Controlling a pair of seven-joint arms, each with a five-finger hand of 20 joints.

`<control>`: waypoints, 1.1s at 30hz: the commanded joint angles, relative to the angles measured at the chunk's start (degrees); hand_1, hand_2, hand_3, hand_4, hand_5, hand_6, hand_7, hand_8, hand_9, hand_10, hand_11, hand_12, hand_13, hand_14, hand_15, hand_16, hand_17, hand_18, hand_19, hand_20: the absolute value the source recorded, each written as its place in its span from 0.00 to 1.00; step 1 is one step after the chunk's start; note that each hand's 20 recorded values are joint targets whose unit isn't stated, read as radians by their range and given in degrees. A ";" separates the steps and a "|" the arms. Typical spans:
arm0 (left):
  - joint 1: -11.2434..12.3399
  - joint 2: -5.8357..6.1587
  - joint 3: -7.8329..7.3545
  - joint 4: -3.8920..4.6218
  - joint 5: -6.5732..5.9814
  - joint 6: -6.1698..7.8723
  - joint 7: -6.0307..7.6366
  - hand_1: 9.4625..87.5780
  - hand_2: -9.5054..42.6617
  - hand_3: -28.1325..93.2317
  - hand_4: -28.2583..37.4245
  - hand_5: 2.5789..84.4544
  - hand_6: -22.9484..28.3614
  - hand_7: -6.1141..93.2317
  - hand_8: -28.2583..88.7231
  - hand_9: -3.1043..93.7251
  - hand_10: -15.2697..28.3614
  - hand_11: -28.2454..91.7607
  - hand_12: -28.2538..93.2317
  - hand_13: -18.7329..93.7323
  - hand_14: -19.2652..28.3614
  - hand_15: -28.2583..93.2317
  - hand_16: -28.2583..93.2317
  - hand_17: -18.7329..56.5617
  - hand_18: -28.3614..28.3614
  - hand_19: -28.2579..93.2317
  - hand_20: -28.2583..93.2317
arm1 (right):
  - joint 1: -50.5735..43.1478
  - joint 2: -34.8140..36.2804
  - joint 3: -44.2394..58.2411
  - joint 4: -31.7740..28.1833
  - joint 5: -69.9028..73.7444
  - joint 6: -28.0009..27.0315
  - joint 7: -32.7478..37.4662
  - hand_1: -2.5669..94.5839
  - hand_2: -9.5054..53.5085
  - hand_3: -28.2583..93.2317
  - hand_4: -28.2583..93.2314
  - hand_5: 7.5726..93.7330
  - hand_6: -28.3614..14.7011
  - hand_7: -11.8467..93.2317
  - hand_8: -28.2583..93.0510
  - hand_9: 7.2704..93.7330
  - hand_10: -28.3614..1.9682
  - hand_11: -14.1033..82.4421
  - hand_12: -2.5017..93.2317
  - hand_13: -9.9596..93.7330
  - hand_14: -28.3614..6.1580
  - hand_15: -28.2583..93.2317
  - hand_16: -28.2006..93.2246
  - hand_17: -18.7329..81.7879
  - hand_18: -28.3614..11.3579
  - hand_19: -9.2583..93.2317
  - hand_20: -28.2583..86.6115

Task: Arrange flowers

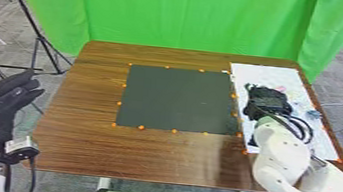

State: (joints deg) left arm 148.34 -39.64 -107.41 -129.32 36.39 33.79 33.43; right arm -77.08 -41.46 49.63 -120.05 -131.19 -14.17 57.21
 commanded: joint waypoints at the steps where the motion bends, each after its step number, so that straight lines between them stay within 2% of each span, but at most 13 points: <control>1: -0.04 -1.37 -0.28 -0.59 1.32 -0.07 -1.98 0.21 0.28 0.90 0.11 0.43 0.63 0.23 0.15 0.36 0.78 0.54 0.28 0.36 0.94 0.74 0.09 0.11 0.87 0.70 0.26 | 8.77 -7.56 -5.14 1.29 -1.53 -0.38 -2.80 0.59 0.00 0.86 0.02 0.86 0.54 0.39 0.46 0.84 0.44 0.66 0.44 0.84 0.52 0.90 0.47 0.51 0.01 1.00 0.27; 4: -0.58 -2.05 -0.27 -0.55 1.90 -0.48 -2.83 0.21 0.28 0.90 0.11 0.43 0.63 0.23 0.15 0.36 0.78 0.54 0.28 0.36 0.94 0.74 0.09 0.11 0.87 0.70 0.26 | 10.94 -10.86 -6.96 2.99 -1.90 -1.33 -3.85 0.59 0.00 0.86 0.02 0.86 0.54 0.39 0.46 0.84 0.43 0.66 0.44 0.85 0.52 0.90 0.47 0.51 0.01 1.00 0.27; 7: -0.53 -1.80 -0.12 -0.55 1.70 -0.25 -2.64 0.21 0.28 0.90 0.11 0.43 0.63 0.23 0.15 0.36 0.78 0.54 0.28 0.36 0.94 0.74 0.09 0.11 0.87 0.70 0.26 | 12.55 -14.28 -8.58 5.08 -2.34 -2.22 -4.67 0.59 0.00 0.86 0.03 0.87 0.54 0.39 0.46 0.84 0.43 0.66 0.44 0.85 0.52 0.90 0.47 0.51 0.01 1.00 0.27; 8: -0.75 -2.23 -0.03 -0.53 2.02 -0.45 -2.90 0.21 0.28 0.90 0.11 0.43 0.63 0.23 0.15 0.36 0.78 0.54 0.28 0.36 0.94 0.74 0.09 0.11 0.87 0.70 0.26 | 12.56 -15.49 -8.50 5.64 -2.44 -2.70 -5.28 0.59 0.00 0.86 0.03 0.87 0.55 0.39 0.46 0.84 0.44 0.66 0.44 0.85 0.52 0.90 0.47 0.51 0.01 1.00 0.28; 9: -0.57 -1.89 0.07 -0.56 1.58 -0.20 -2.49 0.21 0.28 0.90 0.11 0.43 0.63 0.23 0.15 0.36 0.78 0.54 0.28 0.36 0.94 0.74 0.09 0.11 0.87 0.70 0.26 | 12.60 -16.52 -8.52 5.92 -2.31 -3.26 -5.74 0.59 0.00 0.86 0.03 0.87 0.55 0.39 0.46 0.84 0.44 0.66 0.44 0.85 0.52 0.90 0.47 0.52 0.01 1.00 0.28; 12: -0.93 -1.77 0.51 -0.46 1.50 -0.05 -2.37 0.21 0.28 0.90 0.11 0.43 0.63 0.23 0.15 0.36 0.78 0.54 0.28 0.36 0.94 0.74 0.09 0.11 0.87 0.70 0.26 | 12.97 -19.33 -9.39 7.09 -3.76 -4.12 -6.72 0.58 0.00 0.86 0.03 0.87 0.55 0.39 0.46 0.84 0.44 0.66 0.44 0.85 0.52 0.90 0.47 0.52 0.01 1.00 0.28; 13: -1.23 -2.45 0.54 -0.42 2.11 -0.44 -2.84 0.21 0.28 0.90 0.11 0.43 0.63 0.23 0.15 0.37 0.78 0.54 0.28 0.36 0.94 0.74 0.09 0.11 0.87 0.70 0.26 | 12.62 -20.75 -9.05 7.57 -4.61 -4.60 -7.62 0.58 0.00 0.86 0.03 0.87 0.55 0.39 0.46 0.84 0.44 0.66 0.43 0.85 0.52 0.90 0.47 0.52 0.01 1.00 0.28; 17: -2.24 -3.18 1.35 -0.27 3.02 -0.90 -3.51 0.21 0.28 0.90 0.11 0.43 0.63 0.23 0.15 0.37 0.78 0.55 0.28 0.36 0.94 0.74 0.10 0.11 0.87 0.70 0.26 | 12.89 -24.45 -9.93 9.25 -6.20 -5.63 -9.47 0.58 0.00 0.86 0.03 0.87 0.55 0.39 0.46 0.84 0.44 0.66 0.43 0.85 0.52 0.90 0.47 0.52 0.01 1.00 0.28; 22: -4.74 -2.95 3.26 0.49 3.32 -1.25 -3.80 0.21 0.28 0.90 0.11 0.43 0.63 0.23 0.14 0.37 0.78 0.55 0.28 0.36 0.94 0.74 0.09 0.11 0.87 0.70 0.26 | 12.34 -28.56 -10.37 11.20 -8.89 -6.53 -12.33 0.58 0.00 0.86 0.03 0.87 0.55 0.39 0.46 0.84 0.44 0.66 0.43 0.85 0.52 0.90 0.47 0.52 0.01 1.00 0.28; 23: -4.92 -2.66 3.65 0.63 2.95 -1.17 -3.33 0.21 0.28 0.90 0.11 0.43 0.63 0.23 0.14 0.37 0.78 0.55 0.28 0.36 0.94 0.74 0.10 0.11 0.87 0.70 0.26 | 12.49 -28.96 -10.98 11.44 -9.17 -6.43 -12.48 0.58 0.00 0.86 0.03 0.87 0.55 0.39 0.46 0.84 0.44 0.67 0.43 0.85 0.52 0.90 0.47 0.52 0.01 1.00 0.28; 24: -5.72 -3.06 4.08 0.81 3.53 -1.53 -3.86 0.21 0.28 0.90 0.11 0.43 0.63 0.23 0.15 0.37 0.78 0.55 0.28 0.36 0.94 0.74 0.10 0.11 0.87 0.70 0.26 | 12.36 -29.34 -11.32 11.72 -9.86 -6.65 -12.99 0.58 0.00 0.86 0.03 0.87 0.55 0.39 0.46 0.84 0.44 0.66 0.43 0.85 0.52 0.90 0.47 0.52 0.01 1.00 0.28; 28: -7.88 -3.81 5.81 1.35 4.17 -1.94 -4.18 0.21 0.29 0.90 0.11 0.43 0.63 0.23 0.15 0.36 0.78 0.55 0.28 0.36 0.94 0.74 0.10 0.11 0.87 0.70 0.26 | 10.89 -32.58 -10.71 13.37 -12.63 -7.59 -15.64 0.59 0.00 0.86 0.03 0.87 0.55 0.39 0.46 0.84 0.44 0.67 0.43 0.85 0.53 0.90 0.47 0.52 0.02 1.00 0.28; 33: -10.00 -3.99 8.05 2.02 4.14 -2.16 -3.78 0.21 0.29 0.90 0.11 0.43 0.64 0.22 0.15 0.36 0.78 0.55 0.28 0.36 0.94 0.74 0.09 0.11 0.87 0.70 0.26 | 7.78 -36.29 -9.41 15.50 -17.14 -9.72 -19.48 0.59 0.01 0.85 0.03 0.87 0.55 0.40 0.46 0.84 0.44 0.67 0.43 0.85 0.52 0.90 0.47 0.52 0.01 1.00 0.29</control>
State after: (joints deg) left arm 140.41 -42.64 -101.58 -127.96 39.89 32.65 29.87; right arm -65.53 -72.72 39.57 -106.80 -143.58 -21.36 41.65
